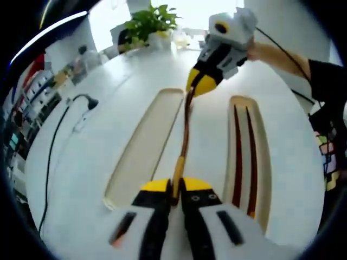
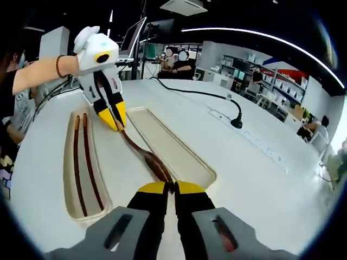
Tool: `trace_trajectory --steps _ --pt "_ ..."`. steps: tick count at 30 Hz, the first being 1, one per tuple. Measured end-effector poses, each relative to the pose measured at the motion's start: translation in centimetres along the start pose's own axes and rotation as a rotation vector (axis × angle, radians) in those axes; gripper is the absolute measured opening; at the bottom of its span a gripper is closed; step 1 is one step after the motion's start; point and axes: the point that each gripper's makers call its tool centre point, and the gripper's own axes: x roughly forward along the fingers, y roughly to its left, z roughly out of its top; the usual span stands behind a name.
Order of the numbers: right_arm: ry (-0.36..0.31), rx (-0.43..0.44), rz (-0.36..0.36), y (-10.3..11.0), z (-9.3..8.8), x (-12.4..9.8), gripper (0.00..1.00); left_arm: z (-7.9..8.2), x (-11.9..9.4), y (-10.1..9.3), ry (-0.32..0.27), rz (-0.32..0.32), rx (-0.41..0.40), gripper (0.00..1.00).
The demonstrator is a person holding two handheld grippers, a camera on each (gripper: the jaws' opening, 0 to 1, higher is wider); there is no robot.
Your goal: Arrange the utensils inside the cutlery case until each visible utensil rests in its matching compartment.
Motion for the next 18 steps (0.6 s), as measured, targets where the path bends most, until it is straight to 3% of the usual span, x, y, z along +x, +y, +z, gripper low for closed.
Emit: trace_trajectory --steps 3,9,15,18 --pt "-0.027 -0.024 -0.042 -0.1 0.6 -0.4 0.04 0.0 -0.1 0.1 -0.01 -0.019 -0.036 0.08" --pt "-0.06 -0.048 -0.07 0.2 2.0 -1.7 0.04 0.4 -0.9 -0.2 -0.05 -0.004 -0.023 0.08" --pt "-0.142 0.027 -0.086 0.5 3.3 -2.8 0.04 1.3 -3.0 -0.8 -0.116 0.033 -0.023 0.08" --pt "-0.177 0.063 -0.079 1.8 3.6 -3.6 0.04 1.1 -4.5 -1.8 -0.158 0.039 -0.041 0.08"
